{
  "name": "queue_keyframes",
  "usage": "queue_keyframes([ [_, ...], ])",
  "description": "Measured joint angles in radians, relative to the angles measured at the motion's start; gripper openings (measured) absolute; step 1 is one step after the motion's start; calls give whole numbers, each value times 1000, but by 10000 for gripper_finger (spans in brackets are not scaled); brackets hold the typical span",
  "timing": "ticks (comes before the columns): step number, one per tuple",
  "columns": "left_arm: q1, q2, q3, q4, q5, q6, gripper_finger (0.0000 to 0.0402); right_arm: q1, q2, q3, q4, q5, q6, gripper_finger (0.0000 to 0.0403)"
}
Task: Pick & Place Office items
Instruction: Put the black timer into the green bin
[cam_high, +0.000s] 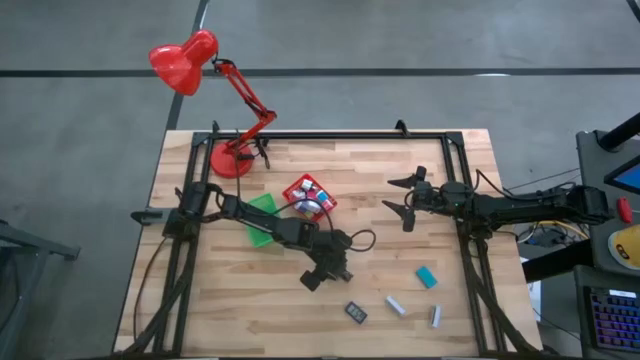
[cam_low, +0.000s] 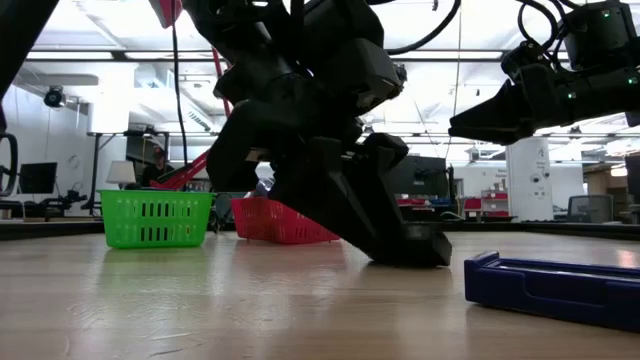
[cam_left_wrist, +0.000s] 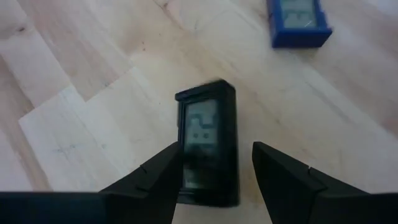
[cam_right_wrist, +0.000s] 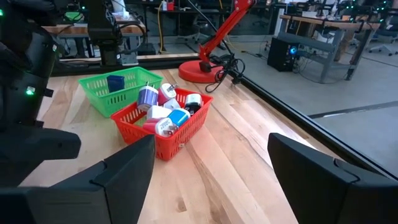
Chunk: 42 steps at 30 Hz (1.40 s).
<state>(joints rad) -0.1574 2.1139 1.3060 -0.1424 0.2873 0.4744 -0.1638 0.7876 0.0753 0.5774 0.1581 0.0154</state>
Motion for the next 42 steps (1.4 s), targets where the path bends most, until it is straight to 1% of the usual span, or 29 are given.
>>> queue_keyframes([
  [5,1,3,-1,-11,0,-3,198,0,0,0,0,0,0,310],
  [14,0,3,-1,-3,1,1,191,0,0,0,0,0,0,299],
  [18,0,3,-1,-1,2,1,165,0,0,0,0,0,0,297],
  [27,0,2,-1,7,1,0,75,0,0,0,0,0,0,310],
  [30,0,2,0,9,1,0,58,0,0,0,0,0,0,311],
  [38,0,1,2,10,-1,-4,64,0,0,0,0,0,0,301],
  [42,0,-14,14,2,-29,-22,60,0,0,0,1,0,0,297],
])
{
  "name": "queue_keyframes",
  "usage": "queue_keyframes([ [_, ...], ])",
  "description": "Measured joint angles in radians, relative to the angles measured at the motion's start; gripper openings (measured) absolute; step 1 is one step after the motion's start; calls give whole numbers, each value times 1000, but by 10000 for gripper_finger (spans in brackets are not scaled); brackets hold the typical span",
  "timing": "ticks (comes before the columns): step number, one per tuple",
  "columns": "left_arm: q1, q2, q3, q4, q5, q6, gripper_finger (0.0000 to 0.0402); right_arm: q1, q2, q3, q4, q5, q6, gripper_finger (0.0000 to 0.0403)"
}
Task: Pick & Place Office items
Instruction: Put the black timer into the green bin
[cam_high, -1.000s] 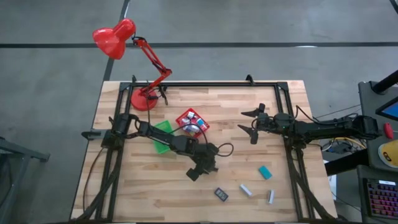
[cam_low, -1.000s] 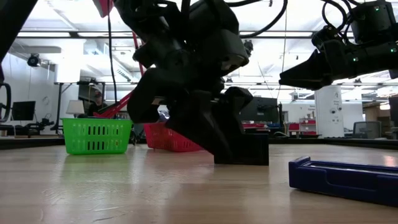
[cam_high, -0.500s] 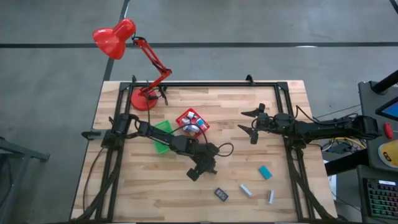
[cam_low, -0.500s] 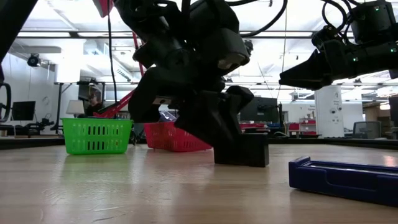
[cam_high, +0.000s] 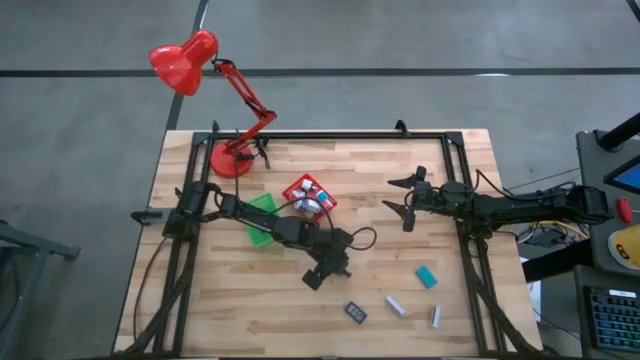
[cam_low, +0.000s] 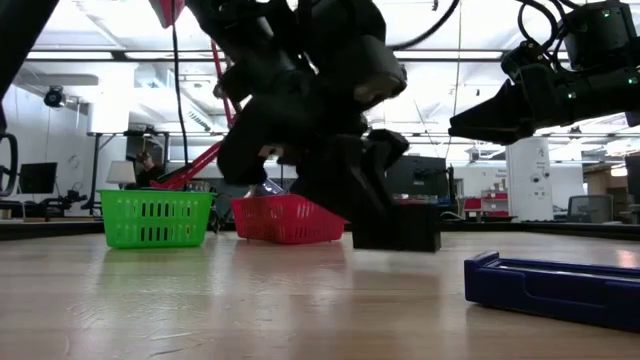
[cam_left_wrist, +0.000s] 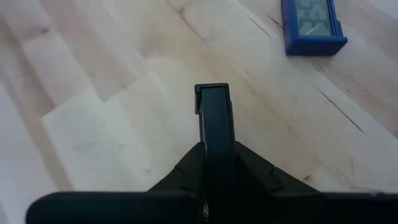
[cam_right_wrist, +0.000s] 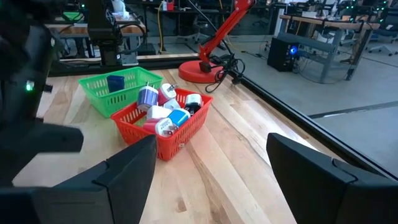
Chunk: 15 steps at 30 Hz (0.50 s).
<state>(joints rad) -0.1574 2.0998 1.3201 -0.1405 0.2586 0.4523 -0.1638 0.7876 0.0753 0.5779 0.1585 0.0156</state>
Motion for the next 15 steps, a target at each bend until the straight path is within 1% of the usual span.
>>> queue_keyframes([
  [4,0,-52,10,-50,-54,-21,59,0,0,0,0,0,0,297],
  [7,1,-124,2,-82,-127,-64,59,0,0,0,0,-1,0,301],
  [11,1,-221,1,-181,-252,-181,59,0,1,0,2,-1,0,307],
  [15,2,-309,-6,-274,-338,-316,59,0,3,0,3,0,0,311],
])
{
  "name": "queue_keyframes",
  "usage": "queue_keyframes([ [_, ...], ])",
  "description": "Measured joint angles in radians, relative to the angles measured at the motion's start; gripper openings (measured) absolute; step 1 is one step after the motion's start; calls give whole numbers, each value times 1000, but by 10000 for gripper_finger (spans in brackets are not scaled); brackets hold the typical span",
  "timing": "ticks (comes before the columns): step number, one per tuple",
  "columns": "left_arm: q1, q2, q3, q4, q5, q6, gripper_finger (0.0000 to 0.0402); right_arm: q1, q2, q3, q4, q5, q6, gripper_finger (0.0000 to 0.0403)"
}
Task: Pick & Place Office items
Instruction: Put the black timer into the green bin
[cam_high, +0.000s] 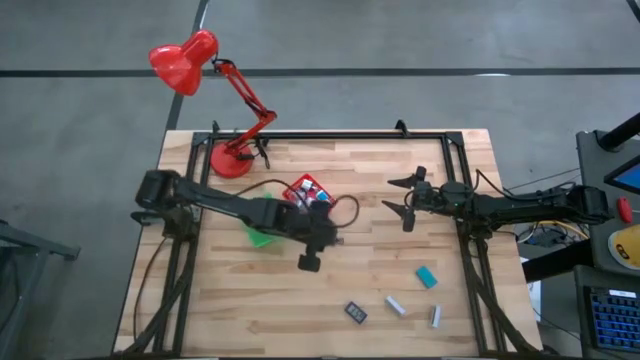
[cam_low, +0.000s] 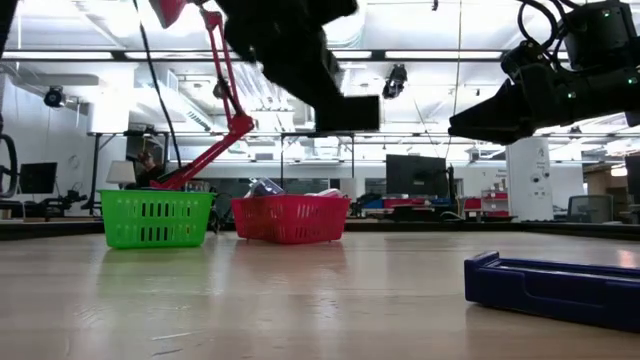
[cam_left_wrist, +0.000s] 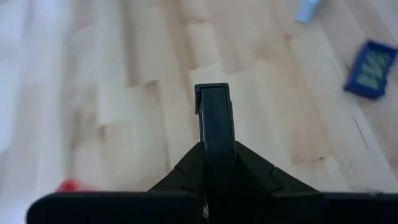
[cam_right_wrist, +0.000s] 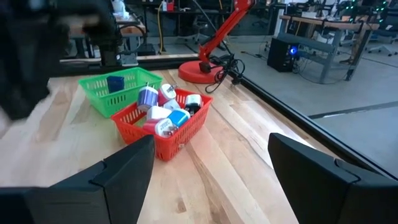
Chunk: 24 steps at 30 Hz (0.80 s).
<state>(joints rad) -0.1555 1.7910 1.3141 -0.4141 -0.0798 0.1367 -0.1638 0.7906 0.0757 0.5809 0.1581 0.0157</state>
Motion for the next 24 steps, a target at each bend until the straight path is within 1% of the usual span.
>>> queue_keyframes([
  [4,0,-76,-15,-82,-89,-170,59,0,3,0,-2,0,0,307],
  [6,0,-111,-33,-143,-136,-225,58,0,6,0,-2,0,0,305],
  [9,0,-164,-82,-187,-182,-310,58,0,6,0,-2,0,0,301],
  [15,0,-292,-223,-204,-211,-481,58,0,10,0,-3,0,0,297],
  [21,0,-445,-386,-201,-237,-649,58,0,10,0,-3,0,0,304],
  [24,0,-527,-454,-210,-266,-719,58,0,10,0,-2,0,0,308],
])
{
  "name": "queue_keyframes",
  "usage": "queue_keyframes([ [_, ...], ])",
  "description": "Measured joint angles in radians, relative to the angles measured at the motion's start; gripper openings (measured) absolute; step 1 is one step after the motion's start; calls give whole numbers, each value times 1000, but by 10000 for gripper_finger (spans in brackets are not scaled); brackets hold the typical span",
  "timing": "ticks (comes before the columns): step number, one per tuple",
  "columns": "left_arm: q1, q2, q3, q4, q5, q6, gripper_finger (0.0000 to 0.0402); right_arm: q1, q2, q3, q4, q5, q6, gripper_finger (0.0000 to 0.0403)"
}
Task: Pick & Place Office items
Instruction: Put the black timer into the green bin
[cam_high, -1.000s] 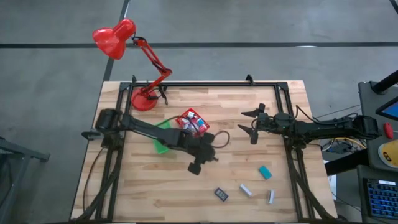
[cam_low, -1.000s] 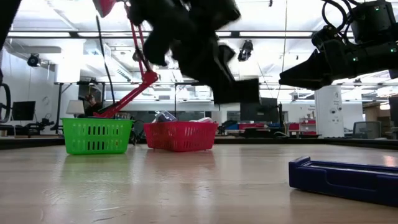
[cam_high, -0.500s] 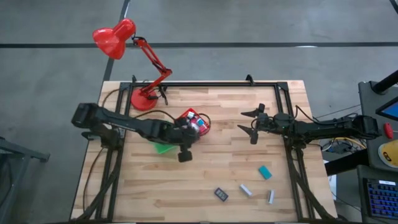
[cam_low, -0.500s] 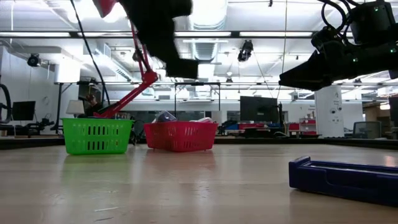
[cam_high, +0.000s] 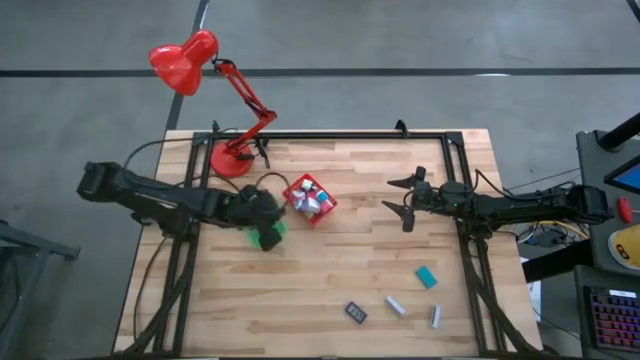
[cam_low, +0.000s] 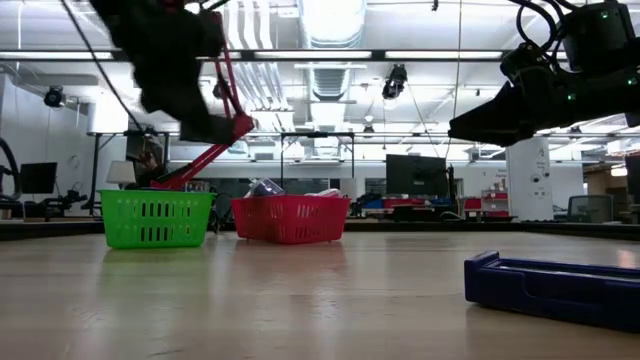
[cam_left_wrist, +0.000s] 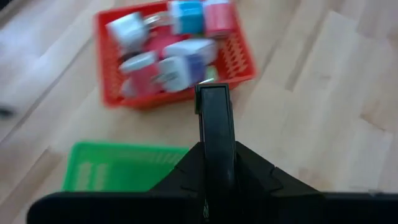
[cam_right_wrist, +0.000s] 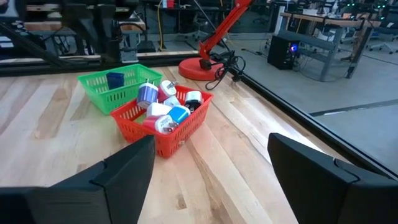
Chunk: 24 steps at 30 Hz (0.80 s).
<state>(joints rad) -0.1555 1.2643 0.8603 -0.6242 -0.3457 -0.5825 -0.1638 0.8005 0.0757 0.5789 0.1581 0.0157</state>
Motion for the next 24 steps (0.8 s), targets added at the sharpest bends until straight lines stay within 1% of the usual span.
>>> queue_keyframes([
  [5,0,-128,-113,-18,-33,-119,58,0,0,0,0,0,0,310],
  [11,0,-228,-230,-19,-12,-216,64,0,0,0,0,0,0,303],
  [16,0,-257,-274,-40,21,-240,63,0,0,0,1,0,0,299],
  [24,12,-253,-296,-50,31,-256,63,0,0,0,1,0,0,307],
])
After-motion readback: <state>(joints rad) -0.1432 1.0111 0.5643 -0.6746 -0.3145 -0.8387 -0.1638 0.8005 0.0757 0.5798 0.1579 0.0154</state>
